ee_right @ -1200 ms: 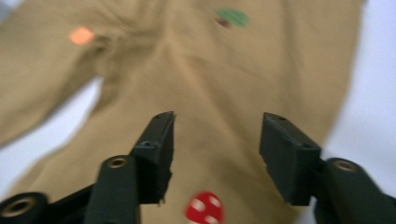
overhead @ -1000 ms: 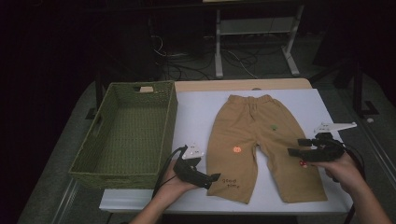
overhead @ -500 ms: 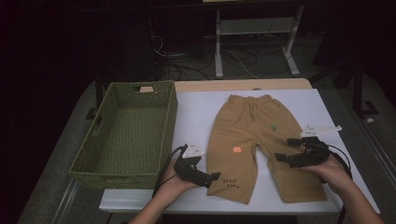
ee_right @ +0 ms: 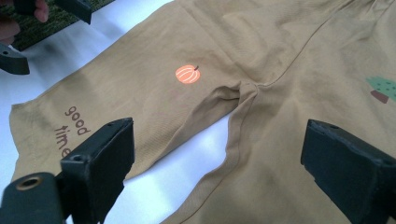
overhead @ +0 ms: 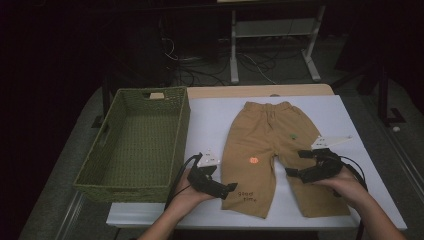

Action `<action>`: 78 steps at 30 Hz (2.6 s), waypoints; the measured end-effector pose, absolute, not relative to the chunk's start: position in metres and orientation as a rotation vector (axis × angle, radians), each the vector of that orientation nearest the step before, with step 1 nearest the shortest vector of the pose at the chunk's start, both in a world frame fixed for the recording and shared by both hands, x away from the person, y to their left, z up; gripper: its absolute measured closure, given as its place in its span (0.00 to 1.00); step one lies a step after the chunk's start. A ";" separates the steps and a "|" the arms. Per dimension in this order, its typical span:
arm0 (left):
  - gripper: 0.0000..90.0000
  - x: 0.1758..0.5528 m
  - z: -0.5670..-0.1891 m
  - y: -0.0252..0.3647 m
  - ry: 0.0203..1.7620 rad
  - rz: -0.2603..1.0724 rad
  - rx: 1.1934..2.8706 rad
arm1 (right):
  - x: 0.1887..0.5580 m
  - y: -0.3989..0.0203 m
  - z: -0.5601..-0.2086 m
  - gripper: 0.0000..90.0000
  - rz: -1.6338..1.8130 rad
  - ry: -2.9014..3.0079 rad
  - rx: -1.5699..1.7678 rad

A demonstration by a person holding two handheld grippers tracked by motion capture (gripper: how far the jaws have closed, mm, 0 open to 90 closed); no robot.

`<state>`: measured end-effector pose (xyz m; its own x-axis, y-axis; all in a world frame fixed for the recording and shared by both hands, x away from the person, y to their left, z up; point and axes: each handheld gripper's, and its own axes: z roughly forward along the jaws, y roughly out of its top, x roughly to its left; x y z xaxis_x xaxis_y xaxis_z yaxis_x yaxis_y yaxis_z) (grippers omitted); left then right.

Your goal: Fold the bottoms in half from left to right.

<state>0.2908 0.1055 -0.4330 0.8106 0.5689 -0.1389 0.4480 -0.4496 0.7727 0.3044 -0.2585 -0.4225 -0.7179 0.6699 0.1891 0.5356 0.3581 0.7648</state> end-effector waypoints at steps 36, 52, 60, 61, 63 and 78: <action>0.00 0.327 -0.425 0.087 0.835 0.233 2.083 | 0.303 -0.259 -0.422 0.10 1.314 2.439 1.090; 0.14 0.351 -0.423 0.081 0.902 0.297 2.065 | 0.303 -0.260 -0.422 0.10 1.308 2.438 1.095; 0.24 0.365 -0.428 0.080 0.943 0.300 2.062 | 0.304 -0.260 -0.422 0.10 1.304 2.442 1.098; 0.24 0.366 -0.429 0.080 0.945 0.298 2.063 | 0.304 -0.260 -0.423 0.10 1.301 2.442 1.098; 0.25 0.369 -0.431 0.079 0.956 0.299 2.064 | 0.304 -0.260 -0.422 0.10 1.302 2.443 1.097; 0.37 0.394 -0.445 0.075 1.028 0.277 2.055 | 0.304 -0.262 -0.421 0.11 1.317 2.427 1.106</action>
<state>0.3942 0.0752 -0.4449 0.6453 0.7494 -0.1484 0.5730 -0.3463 0.7428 0.3036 -0.2623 -0.4210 -0.7117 0.6759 0.1915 0.5290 0.3363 0.7792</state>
